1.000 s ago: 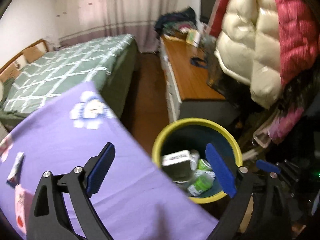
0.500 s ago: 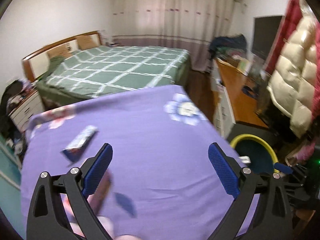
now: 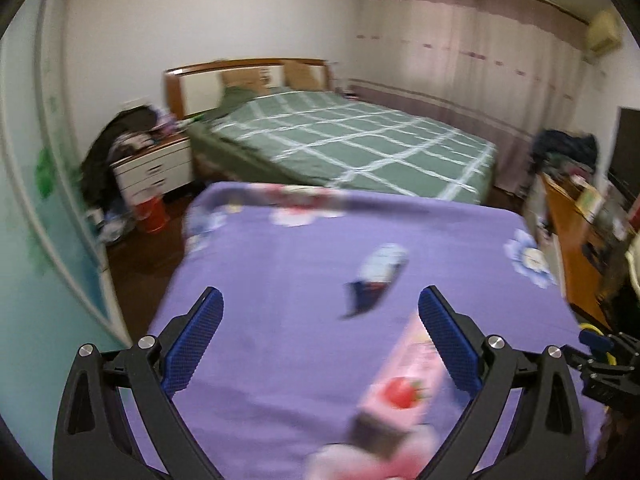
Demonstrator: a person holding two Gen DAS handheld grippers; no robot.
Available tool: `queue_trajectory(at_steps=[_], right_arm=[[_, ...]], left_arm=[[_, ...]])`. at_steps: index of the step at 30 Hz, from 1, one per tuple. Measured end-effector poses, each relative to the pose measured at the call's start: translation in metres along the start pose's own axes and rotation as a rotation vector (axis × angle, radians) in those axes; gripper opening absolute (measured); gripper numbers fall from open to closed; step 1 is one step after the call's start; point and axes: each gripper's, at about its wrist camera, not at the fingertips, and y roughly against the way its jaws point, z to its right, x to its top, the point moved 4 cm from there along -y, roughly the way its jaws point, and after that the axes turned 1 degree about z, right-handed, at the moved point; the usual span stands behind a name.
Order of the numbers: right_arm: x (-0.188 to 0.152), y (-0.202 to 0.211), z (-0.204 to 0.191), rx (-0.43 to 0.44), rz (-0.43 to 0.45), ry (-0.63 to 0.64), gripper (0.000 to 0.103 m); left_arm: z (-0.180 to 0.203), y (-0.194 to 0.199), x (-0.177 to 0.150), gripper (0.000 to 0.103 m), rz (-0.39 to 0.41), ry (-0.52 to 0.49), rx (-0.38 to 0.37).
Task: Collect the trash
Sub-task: 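Withdraw the open left tool from the bin back over the table, then reach the right tool to the white snack wrapper and grasp it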
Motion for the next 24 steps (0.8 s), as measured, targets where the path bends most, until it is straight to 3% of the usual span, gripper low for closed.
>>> queue_trajectory(at_steps=[4, 9, 15, 24], right_arm=[[0.032, -0.018, -0.043, 0.065, -0.002, 0.037, 0.060], [0.068, -0.043, -0.085, 0.104, -0.009, 0.053, 0.060], [0.102, -0.084, -0.129, 0.109, -0.044, 0.045, 0.061], [0.120, -0.138, -0.145, 0.078, -0.134, -0.027, 0.061]], left_arm=[[-0.044, 0.002, -0.004, 0.097, 0.010, 0.048, 0.063], [-0.070, 0.002, -0.004, 0.097, 0.023, 0.071, 0.081], [-0.079, -0.023, -0.001, 0.097, -0.003, 0.070, 0.082], [-0.087, -0.063, 0.010, 0.097, -0.027, 0.078, 0.097]])
